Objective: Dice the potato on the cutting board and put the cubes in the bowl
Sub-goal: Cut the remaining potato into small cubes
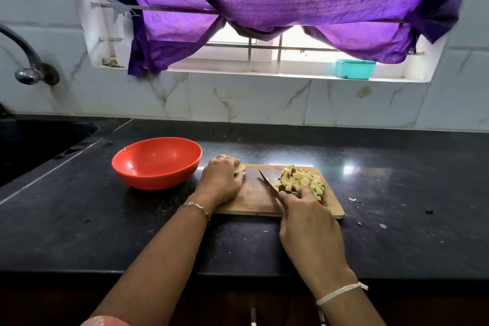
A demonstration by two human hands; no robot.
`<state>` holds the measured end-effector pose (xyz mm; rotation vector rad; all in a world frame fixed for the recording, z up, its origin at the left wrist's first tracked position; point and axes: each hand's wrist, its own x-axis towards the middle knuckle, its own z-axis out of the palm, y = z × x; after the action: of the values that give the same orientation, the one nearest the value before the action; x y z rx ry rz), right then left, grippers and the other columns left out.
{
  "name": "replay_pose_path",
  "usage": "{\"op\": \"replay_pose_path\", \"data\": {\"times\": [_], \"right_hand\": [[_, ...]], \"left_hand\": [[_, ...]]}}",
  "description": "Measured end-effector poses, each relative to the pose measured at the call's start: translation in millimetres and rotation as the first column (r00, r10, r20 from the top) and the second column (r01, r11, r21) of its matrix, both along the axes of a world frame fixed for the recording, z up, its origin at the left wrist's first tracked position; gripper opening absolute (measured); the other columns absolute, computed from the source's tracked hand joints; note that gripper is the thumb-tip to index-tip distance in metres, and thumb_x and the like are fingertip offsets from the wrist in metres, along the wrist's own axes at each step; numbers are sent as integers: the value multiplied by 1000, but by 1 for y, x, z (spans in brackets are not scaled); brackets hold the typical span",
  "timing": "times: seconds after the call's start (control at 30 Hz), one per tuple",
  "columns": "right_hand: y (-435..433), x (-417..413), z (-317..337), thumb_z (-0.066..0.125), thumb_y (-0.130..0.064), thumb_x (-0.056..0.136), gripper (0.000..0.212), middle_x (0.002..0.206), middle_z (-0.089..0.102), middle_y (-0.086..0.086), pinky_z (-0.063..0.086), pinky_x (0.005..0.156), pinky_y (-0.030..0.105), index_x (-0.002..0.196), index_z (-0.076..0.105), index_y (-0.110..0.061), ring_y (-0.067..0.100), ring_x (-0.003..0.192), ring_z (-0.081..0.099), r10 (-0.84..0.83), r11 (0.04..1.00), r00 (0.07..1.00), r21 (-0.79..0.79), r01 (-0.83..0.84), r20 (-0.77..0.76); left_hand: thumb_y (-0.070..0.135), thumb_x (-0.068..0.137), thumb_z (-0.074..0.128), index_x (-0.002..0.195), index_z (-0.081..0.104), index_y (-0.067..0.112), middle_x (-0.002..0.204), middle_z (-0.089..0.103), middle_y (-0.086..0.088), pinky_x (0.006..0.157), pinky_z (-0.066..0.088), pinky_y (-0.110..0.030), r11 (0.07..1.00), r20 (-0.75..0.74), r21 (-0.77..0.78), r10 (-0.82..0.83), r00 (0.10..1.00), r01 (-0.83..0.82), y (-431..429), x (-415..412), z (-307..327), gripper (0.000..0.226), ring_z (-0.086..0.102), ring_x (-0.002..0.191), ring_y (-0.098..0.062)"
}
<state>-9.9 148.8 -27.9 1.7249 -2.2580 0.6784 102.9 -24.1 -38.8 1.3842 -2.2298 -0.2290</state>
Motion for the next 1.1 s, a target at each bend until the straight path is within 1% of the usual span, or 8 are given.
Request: {"op": "replay_pose_path", "data": {"times": [0.2, 0.33, 0.47, 0.6, 0.7, 0.87, 0.97, 1.1], "right_hand": [[1, -12, -2, 47, -23, 96, 35, 123, 49, -5, 51, 79, 29, 128, 56, -32, 17, 103, 58, -35, 999, 998, -17, 36, 54], [1, -15, -6, 45, -28, 98, 39, 118, 53, -5, 49, 81, 29, 135, 53, -35, 15, 104, 56, 6, 998, 990, -61, 3, 140], [4, -13, -6, 45, -28, 98, 43, 114, 60, -4, 48, 84, 29, 140, 47, -38, 14, 112, 52, 55, 995, 984, -97, -39, 171], [8, -12, -2, 45, -26, 98, 47, 107, 58, -2, 48, 75, 31, 142, 41, -42, 18, 96, 61, 81, 995, 968, -75, -65, 238], [9, -12, -1, 45, -25, 98, 47, 96, 43, -6, 51, 77, 32, 142, 41, -42, 19, 85, 60, 90, 995, 954, -74, -72, 284], [11, -12, -1, 45, -27, 99, 45, 99, 49, -4, 50, 77, 29, 142, 42, -41, 14, 85, 59, 92, 995, 956, -62, -77, 280], [12, -10, -2, 44, -28, 98, 46, 115, 60, 3, 51, 80, 34, 141, 41, -45, 20, 97, 61, 78, 997, 966, -39, -71, 245], [12, -9, -5, 42, -28, 98, 49, 108, 65, 0, 50, 77, 32, 141, 37, -49, 16, 95, 61, 78, 997, 973, -21, -75, 217]], "left_hand": [[46, 85, 66, 127, 60, 20, 123, 61, -5, 101, 42, -36, 1000, -53, -3, 0, 999, -1, 1, 2, -1, 50, 52, 118, -22], [55, 76, 71, 116, 67, 16, 111, 63, -4, 92, 43, -27, 998, -106, 30, -55, 993, 59, 7, 2, 2, 56, 56, 107, -18], [43, 76, 76, 115, 69, 15, 113, 65, -3, 84, 42, -21, 989, -125, 106, -94, 988, 107, 13, 6, 7, 48, 58, 99, -14], [30, 75, 74, 123, 66, 20, 117, 65, 5, 77, 37, -12, 945, -162, 265, -152, 975, 192, 15, 16, 12, 49, 56, 91, -4], [22, 75, 73, 114, 70, 27, 103, 69, 8, 72, 40, -10, 913, -227, 326, -176, 958, 245, 15, 22, 14, 39, 58, 86, -2], [27, 72, 82, 99, 74, 27, 79, 67, 12, 65, 39, -11, 900, -274, 321, -209, 939, 294, 16, 25, 14, 28, 57, 73, -1], [39, 69, 84, 105, 71, 25, 81, 66, 11, 57, 37, -4, 922, -247, 283, -198, 949, 266, 18, 22, 13, 40, 57, 72, 1], [43, 70, 81, 115, 67, 31, 89, 66, 8, 59, 34, -8, 941, -198, 239, -193, 961, 238, 18, 17, 11, 48, 53, 71, 2]]}}
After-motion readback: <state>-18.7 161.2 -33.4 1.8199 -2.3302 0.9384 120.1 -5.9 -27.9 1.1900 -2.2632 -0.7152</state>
